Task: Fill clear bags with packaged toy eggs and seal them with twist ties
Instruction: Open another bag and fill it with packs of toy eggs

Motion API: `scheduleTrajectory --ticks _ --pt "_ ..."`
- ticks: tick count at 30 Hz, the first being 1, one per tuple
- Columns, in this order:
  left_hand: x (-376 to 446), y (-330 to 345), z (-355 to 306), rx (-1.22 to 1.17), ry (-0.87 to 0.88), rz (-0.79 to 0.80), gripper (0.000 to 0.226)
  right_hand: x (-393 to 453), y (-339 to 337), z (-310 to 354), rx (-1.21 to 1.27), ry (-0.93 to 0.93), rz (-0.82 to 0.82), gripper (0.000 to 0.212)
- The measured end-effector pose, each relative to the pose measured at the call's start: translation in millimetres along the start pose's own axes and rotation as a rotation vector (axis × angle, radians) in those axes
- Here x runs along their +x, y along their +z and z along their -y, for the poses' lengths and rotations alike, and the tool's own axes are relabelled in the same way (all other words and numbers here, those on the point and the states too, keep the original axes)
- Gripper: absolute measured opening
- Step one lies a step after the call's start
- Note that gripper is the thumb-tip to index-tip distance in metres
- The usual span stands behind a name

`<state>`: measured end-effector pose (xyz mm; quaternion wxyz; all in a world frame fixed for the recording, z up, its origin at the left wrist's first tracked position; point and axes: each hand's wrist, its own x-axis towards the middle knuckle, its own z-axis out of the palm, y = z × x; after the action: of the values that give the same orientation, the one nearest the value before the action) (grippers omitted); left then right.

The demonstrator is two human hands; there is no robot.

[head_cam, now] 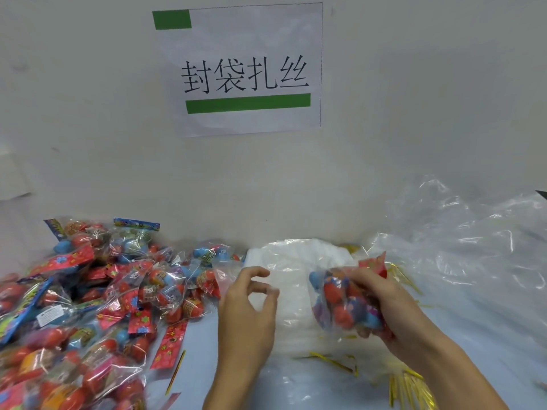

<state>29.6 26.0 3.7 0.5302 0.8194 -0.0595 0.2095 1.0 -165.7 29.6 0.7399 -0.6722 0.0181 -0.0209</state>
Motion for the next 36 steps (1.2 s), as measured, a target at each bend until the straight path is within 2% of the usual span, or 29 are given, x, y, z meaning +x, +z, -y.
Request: scheduleTrajectory --ticks 4,6,8,9,14,18,21,23,26,28,30,33,36 --pt "1 -3 -4 0.066 0.153 -0.216 0.033 -1 2 -1 -0.301 -0.027 0.096 0.041" --pt "0 -2 -5 0.115 0.227 -0.274 0.026 -1 2 -2 -0.409 -0.027 0.128 0.032" --pt "-1 1 -4 0.146 0.253 -0.212 0.024 -1 2 -5 -0.5 -0.027 0.146 0.014" --pt "-1 2 -3 0.158 0.249 -0.152 0.025 0 1 -7 -0.53 -0.035 0.14 0.011" --pt "-2 7 1 0.203 0.264 0.08 0.023 6 4 -10 -0.522 -0.085 -0.044 0.023" --pt "-6 8 -10 0.155 0.362 0.063 0.026 8 4 -9 -0.518 -0.137 -0.147 0.025" --pt "-8 8 -13 0.118 0.327 0.104 0.028 9 3 -11 -0.536 -0.127 -0.138 0.025" --pt "-10 9 -12 0.123 0.289 0.113 0.04 11 2 -13 -0.519 -0.139 -0.159 0.021" --pt "-11 12 -8 0.276 0.343 -0.035 0.058 14 2 -15 -0.447 -0.178 -0.23 0.009" --pt "-9 13 -7 0.329 0.391 -0.111 0.057 16 4 -16 -0.391 -0.181 -0.268 0.01" --pt "-9 14 -7 0.318 0.332 -0.038 0.056 17 7 -18 -0.355 -0.18 -0.289 0.016" --pt "-10 16 0 0.325 0.135 0.104 0.058 15 11 -19 -0.39 -0.155 -0.267 0.004" --pt "-9 14 0 0.425 0.09 0.138 0.034 12 11 -18 -0.463 -0.112 -0.163 0.003"
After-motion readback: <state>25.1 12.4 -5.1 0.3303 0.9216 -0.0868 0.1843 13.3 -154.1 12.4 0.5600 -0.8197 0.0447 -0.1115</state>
